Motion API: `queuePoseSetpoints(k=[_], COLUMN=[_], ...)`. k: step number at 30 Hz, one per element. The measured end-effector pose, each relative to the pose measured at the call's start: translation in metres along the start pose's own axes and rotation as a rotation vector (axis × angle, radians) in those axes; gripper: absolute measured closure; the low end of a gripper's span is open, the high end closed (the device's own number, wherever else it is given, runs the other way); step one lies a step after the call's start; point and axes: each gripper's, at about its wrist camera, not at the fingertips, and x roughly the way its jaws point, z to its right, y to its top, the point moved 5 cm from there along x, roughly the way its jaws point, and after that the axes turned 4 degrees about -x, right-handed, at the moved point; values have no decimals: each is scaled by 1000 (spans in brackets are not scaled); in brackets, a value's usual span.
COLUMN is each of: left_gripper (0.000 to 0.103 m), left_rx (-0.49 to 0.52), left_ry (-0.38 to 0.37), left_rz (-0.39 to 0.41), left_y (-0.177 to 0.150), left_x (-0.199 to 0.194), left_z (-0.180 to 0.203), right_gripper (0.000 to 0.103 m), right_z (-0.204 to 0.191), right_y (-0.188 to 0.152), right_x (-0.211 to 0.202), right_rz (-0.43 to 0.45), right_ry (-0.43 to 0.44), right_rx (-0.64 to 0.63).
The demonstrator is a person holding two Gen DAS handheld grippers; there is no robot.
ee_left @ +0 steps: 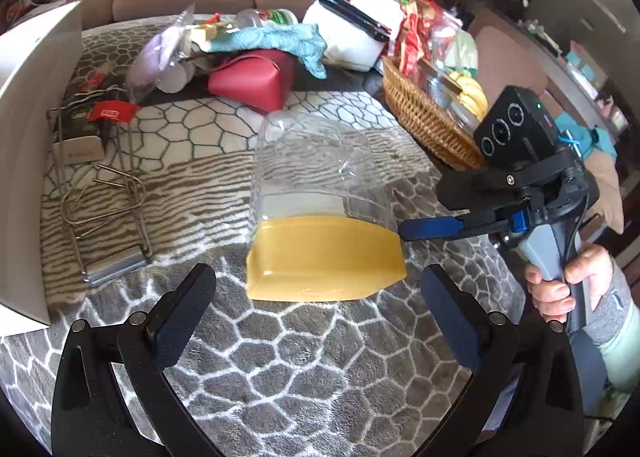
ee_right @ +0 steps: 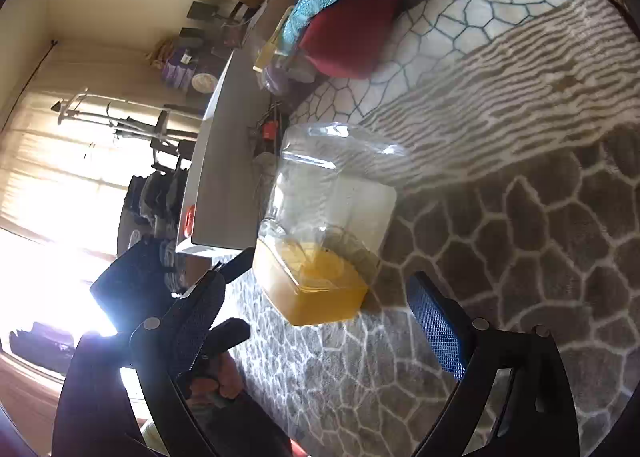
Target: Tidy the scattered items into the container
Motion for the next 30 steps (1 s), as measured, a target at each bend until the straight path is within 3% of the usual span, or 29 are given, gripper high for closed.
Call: queuePoseSetpoints(k=[4, 6, 8, 17, 21, 27, 30], left_gripper=[1, 1, 1, 1, 1, 1, 1], left_rx=[80, 94, 105, 53, 46, 26, 9], left_ry=[-15, -36, -41, -125, -103, -15, -36], left_rz=[-52, -42, -18, 79, 125, 72, 82], left_y=[-8, -8, -4, 55, 86, 117, 119], left_x=[13, 7, -3, -41, -49, -19, -17], left_z=[27, 38, 44, 55, 53, 27, 17], right_gripper=[8, 0, 0, 0, 0, 0, 0], right_z=[-13, -20, -28, -63, -69, -67, -57], right_y=[-1, -1, 1, 26, 46, 82, 97], right_x=[20, 22, 18, -29, -35, -26, -12], right_rz=[-43, -40, -26, 159, 225, 275, 282], right_ry=[35, 6, -21, 159, 201, 221, 216], right_rx=[2, -16, -47, -61, -32, 2, 28])
